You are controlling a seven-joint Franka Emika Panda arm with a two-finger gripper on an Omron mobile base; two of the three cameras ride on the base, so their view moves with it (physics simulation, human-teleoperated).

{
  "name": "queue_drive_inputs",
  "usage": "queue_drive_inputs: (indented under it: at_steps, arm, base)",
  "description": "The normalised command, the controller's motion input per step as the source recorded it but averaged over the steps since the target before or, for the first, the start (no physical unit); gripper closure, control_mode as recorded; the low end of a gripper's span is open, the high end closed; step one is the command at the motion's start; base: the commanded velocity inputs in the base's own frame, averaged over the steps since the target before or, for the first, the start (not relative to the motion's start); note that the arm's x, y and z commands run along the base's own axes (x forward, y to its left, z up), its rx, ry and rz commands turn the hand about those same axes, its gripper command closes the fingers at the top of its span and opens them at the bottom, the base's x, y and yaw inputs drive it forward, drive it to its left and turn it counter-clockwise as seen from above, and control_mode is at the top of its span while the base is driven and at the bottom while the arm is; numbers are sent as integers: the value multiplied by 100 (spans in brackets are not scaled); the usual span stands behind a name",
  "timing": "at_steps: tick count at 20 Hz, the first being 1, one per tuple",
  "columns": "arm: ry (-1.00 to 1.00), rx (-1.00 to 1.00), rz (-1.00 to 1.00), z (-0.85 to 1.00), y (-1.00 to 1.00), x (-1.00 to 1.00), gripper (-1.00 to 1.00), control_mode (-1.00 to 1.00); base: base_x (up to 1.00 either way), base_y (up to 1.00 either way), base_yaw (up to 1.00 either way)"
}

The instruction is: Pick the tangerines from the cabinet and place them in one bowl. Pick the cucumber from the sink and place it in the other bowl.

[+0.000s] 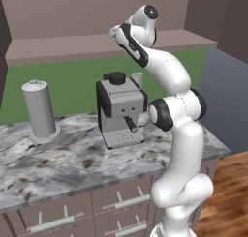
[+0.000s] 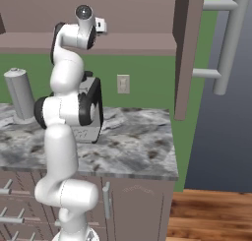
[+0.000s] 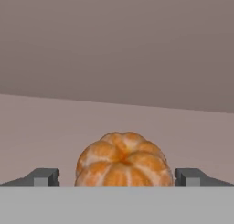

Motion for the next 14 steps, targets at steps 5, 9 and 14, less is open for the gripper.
queue_drive_inputs:
  at_steps: [5, 9, 14]
  arm:
    - [0, 0, 0, 0, -8, 11, -100, -100]
    - [0, 0, 0, 0, 0, 0, -100, -100]
    - [0, 0, 0, 0, 0, 0, -100, -100]
  base:
    - [0, 0, 0]
    - [0, 0, 0]
    - [0, 0, 0]
